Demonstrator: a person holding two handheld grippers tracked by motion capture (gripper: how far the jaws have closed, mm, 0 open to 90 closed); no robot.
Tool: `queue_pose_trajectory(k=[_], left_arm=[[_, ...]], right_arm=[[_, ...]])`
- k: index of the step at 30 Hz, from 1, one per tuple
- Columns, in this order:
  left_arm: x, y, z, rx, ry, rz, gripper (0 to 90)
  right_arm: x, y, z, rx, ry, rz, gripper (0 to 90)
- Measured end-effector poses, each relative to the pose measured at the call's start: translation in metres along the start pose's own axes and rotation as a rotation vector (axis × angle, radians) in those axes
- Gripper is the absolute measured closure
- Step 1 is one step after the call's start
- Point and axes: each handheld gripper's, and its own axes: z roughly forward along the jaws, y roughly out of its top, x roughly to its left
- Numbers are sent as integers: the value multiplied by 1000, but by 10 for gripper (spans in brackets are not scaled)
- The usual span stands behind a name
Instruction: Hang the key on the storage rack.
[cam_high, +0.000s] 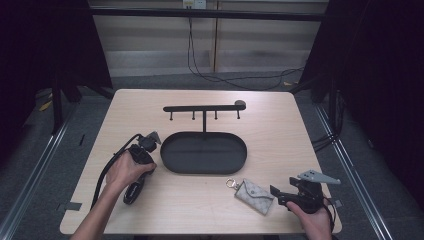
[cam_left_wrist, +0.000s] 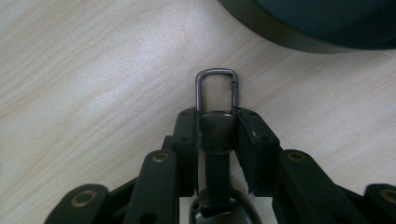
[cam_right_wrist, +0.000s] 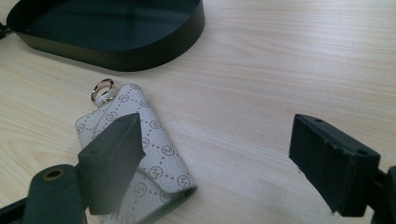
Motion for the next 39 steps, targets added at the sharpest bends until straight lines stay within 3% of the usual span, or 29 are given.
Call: queue_pose_trajectory(k=[10,13,19,39], left_arm=[[2,0,0,-5,-5,20,706],[7,1,0,-3,-40,5,706],[6,3,-1,8,-61,11,706],[13,-9,-38,-76,-88,-8,708]], right_arm=[[0,0,0,5,0,-1,176],[-1,0,1,8,-2,2,176],[-1,0,1,6,-2,4,178],[-1,0,1,10,-2,6,179]])
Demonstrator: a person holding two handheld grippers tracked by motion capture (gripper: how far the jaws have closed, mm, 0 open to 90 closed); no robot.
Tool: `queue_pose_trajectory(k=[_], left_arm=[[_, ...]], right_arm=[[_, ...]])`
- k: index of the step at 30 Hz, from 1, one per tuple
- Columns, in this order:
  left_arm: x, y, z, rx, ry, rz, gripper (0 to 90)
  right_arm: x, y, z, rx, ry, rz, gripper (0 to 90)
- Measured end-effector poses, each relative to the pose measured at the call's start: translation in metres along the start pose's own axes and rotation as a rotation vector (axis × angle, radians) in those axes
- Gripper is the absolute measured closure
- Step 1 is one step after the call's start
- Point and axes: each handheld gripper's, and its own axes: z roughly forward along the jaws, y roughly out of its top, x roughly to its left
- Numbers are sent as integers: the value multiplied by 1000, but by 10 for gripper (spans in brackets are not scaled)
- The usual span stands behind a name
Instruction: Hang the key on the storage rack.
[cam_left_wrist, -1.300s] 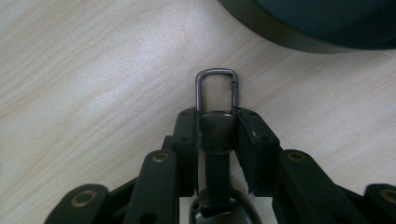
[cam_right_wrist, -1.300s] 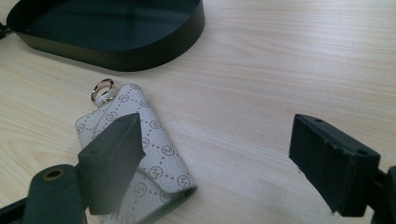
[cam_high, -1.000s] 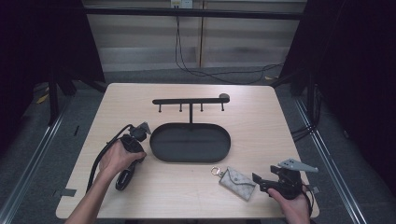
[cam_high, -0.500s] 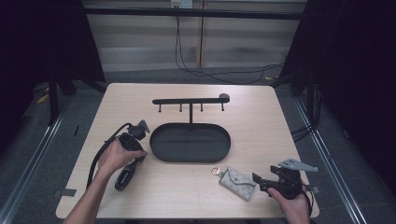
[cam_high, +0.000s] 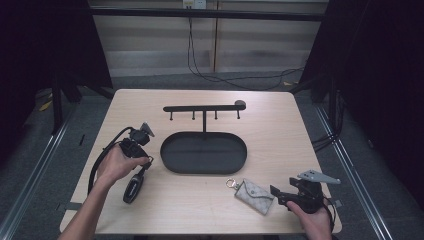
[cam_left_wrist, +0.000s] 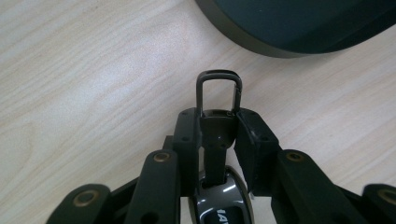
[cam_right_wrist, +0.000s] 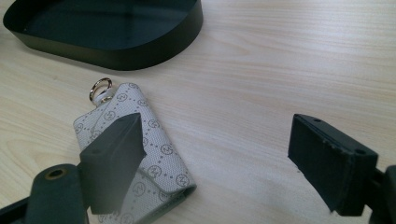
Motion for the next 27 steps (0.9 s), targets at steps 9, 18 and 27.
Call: queue_pose_trajectory(k=[9,18,27], left_arm=[[-6,-2,-23,-35,-11,32,707],[-10,-1,-40,-39,-10,70,707],[-10,-3,-58,-70,15,61,707]], right_arm=[[0,0,-1,-6,7,1,180],[0,0,0,-2,5,3,180],[0,0,-1,-5,6,0,178]])
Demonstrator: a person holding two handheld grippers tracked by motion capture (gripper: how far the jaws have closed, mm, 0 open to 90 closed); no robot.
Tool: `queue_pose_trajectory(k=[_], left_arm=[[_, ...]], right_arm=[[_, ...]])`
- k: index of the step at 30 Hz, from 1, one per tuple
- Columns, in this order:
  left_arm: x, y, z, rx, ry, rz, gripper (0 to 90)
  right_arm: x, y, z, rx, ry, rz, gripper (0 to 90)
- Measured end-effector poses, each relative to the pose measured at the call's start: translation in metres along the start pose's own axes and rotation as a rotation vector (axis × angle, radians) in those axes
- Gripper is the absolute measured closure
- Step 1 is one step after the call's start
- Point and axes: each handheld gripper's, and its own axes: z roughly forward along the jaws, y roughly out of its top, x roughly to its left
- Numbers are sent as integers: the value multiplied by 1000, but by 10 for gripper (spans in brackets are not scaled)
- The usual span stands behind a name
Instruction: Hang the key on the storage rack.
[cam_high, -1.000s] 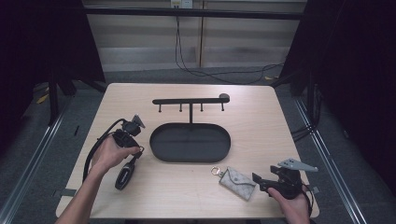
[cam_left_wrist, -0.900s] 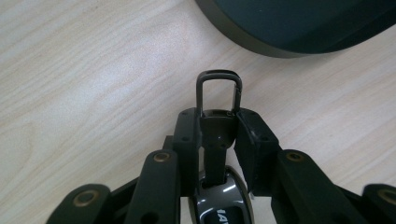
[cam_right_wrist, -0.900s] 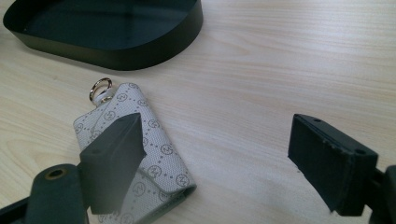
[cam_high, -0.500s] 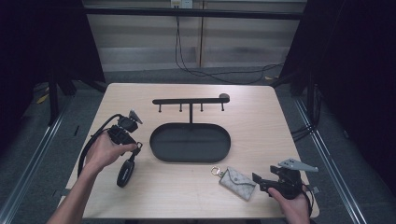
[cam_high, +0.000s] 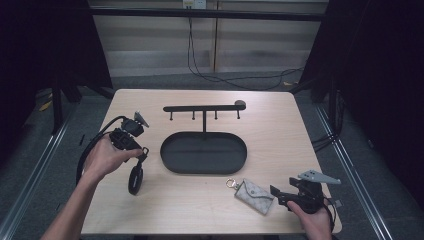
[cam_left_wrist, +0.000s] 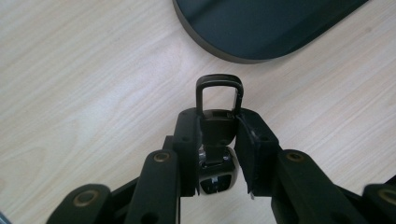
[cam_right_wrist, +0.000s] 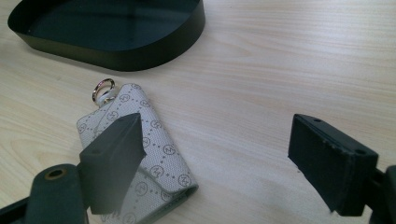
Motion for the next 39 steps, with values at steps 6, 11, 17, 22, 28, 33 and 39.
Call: queue_pose_trajectory(k=[6,11,17,22,28,33,39], left_arm=[[-2,2,-10,0,-1,4,707],[-4,3,-18,20,3,11,707],[-5,4,-24,18,1,12,707],[-6,4,-31,20,10,0,707],[-8,7,-37,17,11,14,707],[-10,10,-43,21,14,21,707],[-11,16,-49,20,19,18,706]], right_arm=[[0,0,0,-3,3,1,175],[0,0,0,-2,2,1,175],[0,0,0,0,-1,2,174],[0,0,0,1,-1,2,174],[0,0,0,2,-1,2,174],[0,0,0,1,-1,2,174],[0,0,0,2,-1,1,174]])
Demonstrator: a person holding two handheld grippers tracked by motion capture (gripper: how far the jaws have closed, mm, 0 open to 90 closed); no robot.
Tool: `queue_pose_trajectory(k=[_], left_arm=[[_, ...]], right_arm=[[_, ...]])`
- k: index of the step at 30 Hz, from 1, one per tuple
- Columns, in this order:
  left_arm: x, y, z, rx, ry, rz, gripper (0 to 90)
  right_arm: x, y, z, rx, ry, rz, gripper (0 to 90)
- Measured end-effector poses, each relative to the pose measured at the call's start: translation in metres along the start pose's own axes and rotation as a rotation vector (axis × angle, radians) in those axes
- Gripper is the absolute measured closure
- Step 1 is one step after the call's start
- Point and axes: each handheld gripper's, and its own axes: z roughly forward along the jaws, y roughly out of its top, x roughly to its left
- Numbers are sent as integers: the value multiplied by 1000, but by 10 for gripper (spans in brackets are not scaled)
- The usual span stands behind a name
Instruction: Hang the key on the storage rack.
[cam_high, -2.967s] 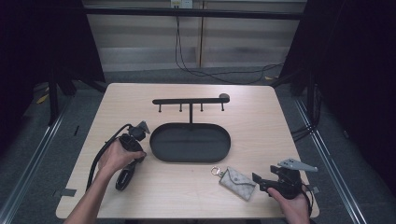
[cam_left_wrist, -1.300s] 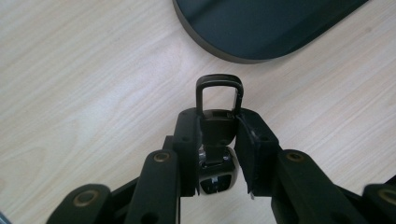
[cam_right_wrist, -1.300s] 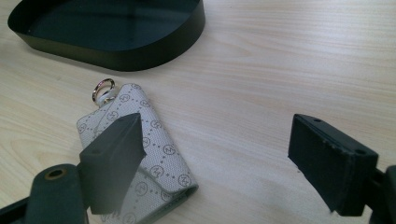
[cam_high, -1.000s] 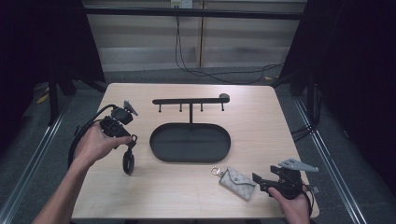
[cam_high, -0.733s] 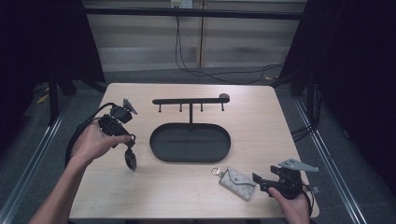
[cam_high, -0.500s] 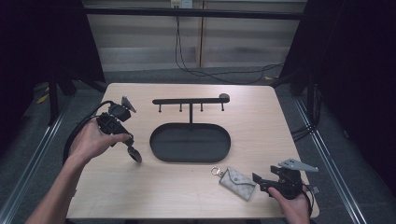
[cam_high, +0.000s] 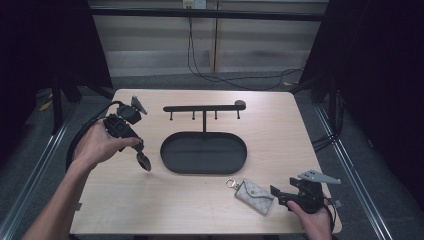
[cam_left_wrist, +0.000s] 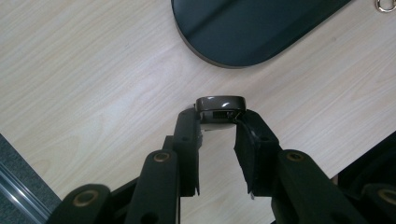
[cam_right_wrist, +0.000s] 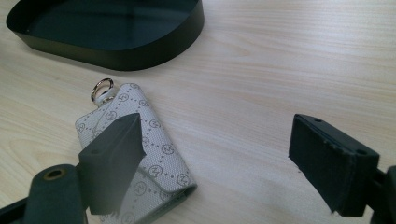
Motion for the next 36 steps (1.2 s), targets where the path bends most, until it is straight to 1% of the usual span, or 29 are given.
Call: queue_pose_trajectory(k=[7,10,14,15,18,20,21,23,25,27,30,31,34,36], left_arm=[[-2,7,-3,2,-3,2,707],[-3,11,-2,13,-5,4,707],[-3,16,-4,19,-17,-7,707],[-3,17,-5,23,-23,-3,706],[-4,21,-7,32,-20,-2,706],[-6,23,-7,31,-26,-2,706],[-8,25,-6,40,-23,6,706],[-9,26,-5,40,-27,3,706],[-12,31,-2,51,-29,11,707],[-12,33,-2,52,-33,8,706],[-13,38,-2,63,-45,4,706],[-14,40,-2,64,-55,6,706],[-16,44,-5,54,-51,5,707],[-18,48,-6,58,-52,6,706]], right_arm=[[0,0,0,4,3,-1,174],[0,0,0,5,3,-2,174],[0,0,1,6,2,-2,174],[0,0,1,6,2,-2,174],[0,0,0,6,2,0,174],[0,0,1,10,3,0,174],[0,0,1,11,3,0,174],[0,0,1,11,2,-1,174],[0,0,1,11,4,-2,174],[0,0,1,11,4,-2,174],[0,0,1,12,7,-3,174],[0,0,1,12,8,-3,174],[0,0,1,12,9,-3,174],[0,0,1,14,10,-4,174]])
